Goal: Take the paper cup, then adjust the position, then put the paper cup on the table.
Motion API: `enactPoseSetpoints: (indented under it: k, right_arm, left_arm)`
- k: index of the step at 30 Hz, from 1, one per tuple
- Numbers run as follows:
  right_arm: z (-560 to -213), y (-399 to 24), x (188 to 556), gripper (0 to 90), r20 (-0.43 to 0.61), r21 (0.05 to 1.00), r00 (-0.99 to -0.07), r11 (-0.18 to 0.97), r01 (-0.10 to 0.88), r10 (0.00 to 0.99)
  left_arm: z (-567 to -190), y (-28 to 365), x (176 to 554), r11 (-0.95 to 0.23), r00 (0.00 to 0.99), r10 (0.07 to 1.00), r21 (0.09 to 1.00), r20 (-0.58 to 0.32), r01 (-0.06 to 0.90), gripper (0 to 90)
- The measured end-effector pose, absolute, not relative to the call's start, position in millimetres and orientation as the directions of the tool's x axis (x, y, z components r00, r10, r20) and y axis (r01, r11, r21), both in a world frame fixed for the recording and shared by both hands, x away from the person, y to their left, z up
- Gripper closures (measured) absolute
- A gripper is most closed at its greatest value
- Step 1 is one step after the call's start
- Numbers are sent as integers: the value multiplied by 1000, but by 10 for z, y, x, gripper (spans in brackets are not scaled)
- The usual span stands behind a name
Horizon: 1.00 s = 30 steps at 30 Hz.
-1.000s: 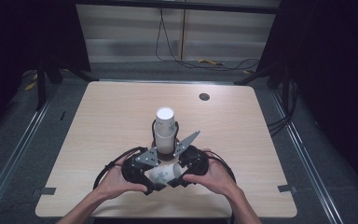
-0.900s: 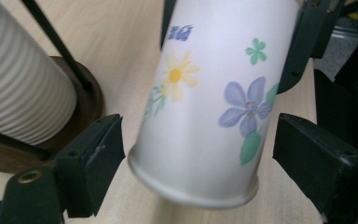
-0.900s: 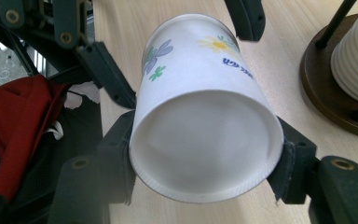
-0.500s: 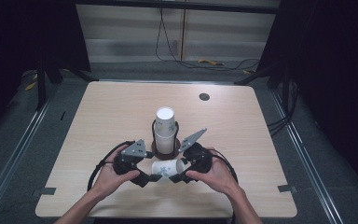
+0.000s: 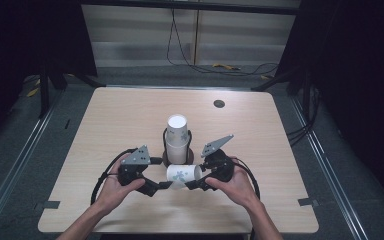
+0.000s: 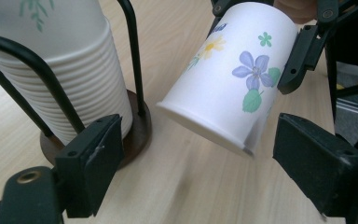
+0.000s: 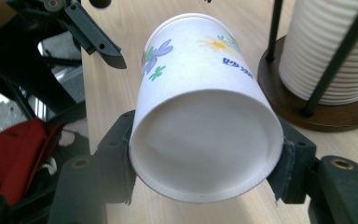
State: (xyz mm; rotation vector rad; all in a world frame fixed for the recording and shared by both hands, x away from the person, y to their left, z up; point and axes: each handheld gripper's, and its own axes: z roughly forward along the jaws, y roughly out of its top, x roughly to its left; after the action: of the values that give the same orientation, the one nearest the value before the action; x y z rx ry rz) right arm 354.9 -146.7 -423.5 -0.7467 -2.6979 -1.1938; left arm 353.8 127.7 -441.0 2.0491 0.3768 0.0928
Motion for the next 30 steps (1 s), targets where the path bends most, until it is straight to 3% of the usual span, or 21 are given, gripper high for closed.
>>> enactPoseSetpoints:
  k: [6, 30]
  right_arm:
    - [-4201, -1514, 3546, 370, 253, 711, -875, 534, 458, 413]
    - [-4228, -1667, 3620, 371, 372, 791, -841, 340, 509, 394]
  left_arm:
    - [-4425, 1298, 3550, -417, 945, 311, 879, -101, 232, 159]
    - [-4399, 1379, 3552, -341, 945, 299, 909, -137, 239, 163]
